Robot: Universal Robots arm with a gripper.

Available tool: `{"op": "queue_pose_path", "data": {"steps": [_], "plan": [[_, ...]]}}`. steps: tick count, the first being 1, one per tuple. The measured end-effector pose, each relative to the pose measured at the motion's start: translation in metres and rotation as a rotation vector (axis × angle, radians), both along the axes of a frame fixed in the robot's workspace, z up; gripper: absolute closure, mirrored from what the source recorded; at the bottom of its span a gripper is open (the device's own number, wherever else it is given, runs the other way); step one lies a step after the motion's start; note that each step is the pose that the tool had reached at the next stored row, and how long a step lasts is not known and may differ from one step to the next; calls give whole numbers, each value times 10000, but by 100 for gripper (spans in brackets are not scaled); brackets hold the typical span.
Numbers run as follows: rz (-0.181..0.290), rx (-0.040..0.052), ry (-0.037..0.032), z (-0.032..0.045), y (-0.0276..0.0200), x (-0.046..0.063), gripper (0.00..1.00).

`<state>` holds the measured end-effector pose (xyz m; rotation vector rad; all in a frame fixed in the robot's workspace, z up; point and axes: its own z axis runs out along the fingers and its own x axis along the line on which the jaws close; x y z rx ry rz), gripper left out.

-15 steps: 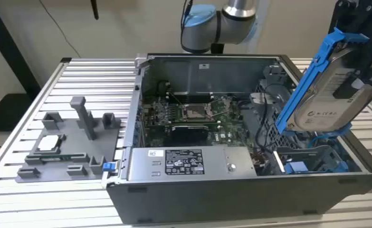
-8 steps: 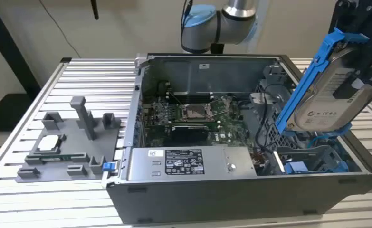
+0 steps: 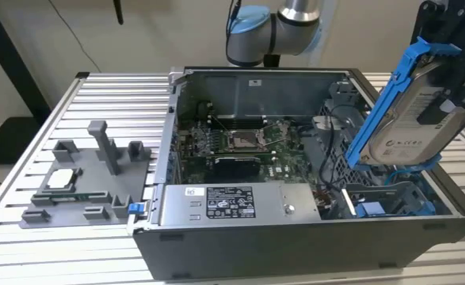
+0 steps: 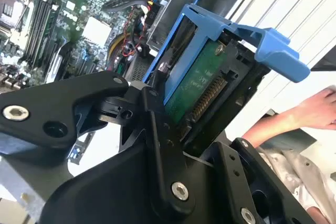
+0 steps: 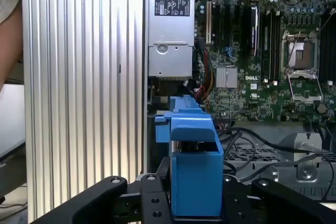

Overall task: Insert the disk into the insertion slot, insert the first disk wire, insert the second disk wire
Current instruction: 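Insert the disk into the insertion slot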

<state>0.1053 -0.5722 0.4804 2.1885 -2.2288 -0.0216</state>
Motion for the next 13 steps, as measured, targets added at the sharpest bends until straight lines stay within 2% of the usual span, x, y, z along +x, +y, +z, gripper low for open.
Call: {"op": "queue_pose_path", "data": {"steps": [2, 4, 13], "plan": [[0, 1, -143, -19, 0, 0, 100], [-2, 2, -215, -46, -1, 0, 100], [-15, 0, -233, -185, -1, 0, 100]]}}
